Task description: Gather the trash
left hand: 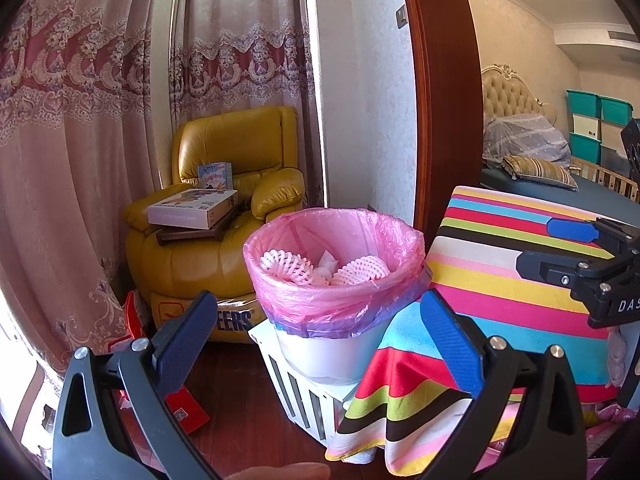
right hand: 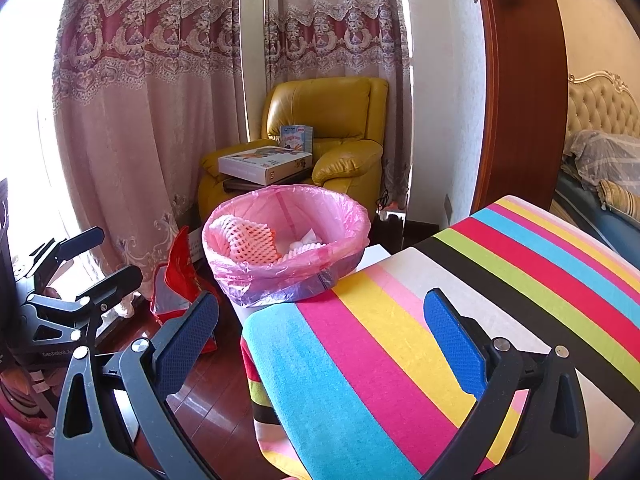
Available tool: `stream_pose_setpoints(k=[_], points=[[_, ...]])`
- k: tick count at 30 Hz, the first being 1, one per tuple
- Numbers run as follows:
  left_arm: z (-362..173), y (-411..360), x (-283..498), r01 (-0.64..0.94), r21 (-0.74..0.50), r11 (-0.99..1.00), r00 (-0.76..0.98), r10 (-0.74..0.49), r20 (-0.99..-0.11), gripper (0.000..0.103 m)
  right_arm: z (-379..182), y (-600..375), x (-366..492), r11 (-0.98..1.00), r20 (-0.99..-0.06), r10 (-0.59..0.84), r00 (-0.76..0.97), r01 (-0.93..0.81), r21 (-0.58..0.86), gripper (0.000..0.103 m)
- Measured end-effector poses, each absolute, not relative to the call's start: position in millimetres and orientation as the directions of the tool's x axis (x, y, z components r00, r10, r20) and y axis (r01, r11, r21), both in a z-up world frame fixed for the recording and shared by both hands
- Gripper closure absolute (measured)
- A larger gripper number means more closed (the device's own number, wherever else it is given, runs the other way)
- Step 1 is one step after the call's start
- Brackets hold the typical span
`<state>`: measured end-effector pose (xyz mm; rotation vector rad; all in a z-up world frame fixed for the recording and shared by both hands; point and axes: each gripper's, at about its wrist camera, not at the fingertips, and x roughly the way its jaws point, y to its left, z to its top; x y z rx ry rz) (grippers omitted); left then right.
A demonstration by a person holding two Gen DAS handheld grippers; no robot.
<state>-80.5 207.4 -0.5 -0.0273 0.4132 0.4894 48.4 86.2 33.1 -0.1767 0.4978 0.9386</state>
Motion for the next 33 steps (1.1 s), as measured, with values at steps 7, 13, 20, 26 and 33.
stream_pose_setpoints(k=[7,13,20,26,33], points=[[0.0,207.0,-80.1,-0.461,0.073,0.884,0.802,0.451,-0.392,0.005,33.2,86.4,47.8,0.588,-0.482,0.727,0.489,-0.805,0.071,0.007],[0.6,206.9,-79.9,-0.462,0.073,0.884,0.802,0.452,-0.391,0.005,31.5,86.3,48.6,0.588,-0.482,0.728,0.487,-0.805,0.076,0.007],[0.8,206.9,-79.3,-0.464,0.074,0.883,0.800,0.453,-0.392,0.005,29.9,86.4,48.3,0.589,-0.484,0.728,0.486,-0.805,0.078,0.007],[-0.2,206.4,-79.6,-0.464,0.075,0.883,0.799,0.453,-0.395,0.005,27.8,86.7,47.1,0.588,-0.486,0.727,0.484,-0.805,0.078,0.007],[-2.7,207.1,-81.2,-0.459,0.059,0.886,0.806,0.443,-0.391,0.005,27.4,87.4,47.0,0.588,-0.490,0.726,0.483,-0.805,0.077,0.007]])
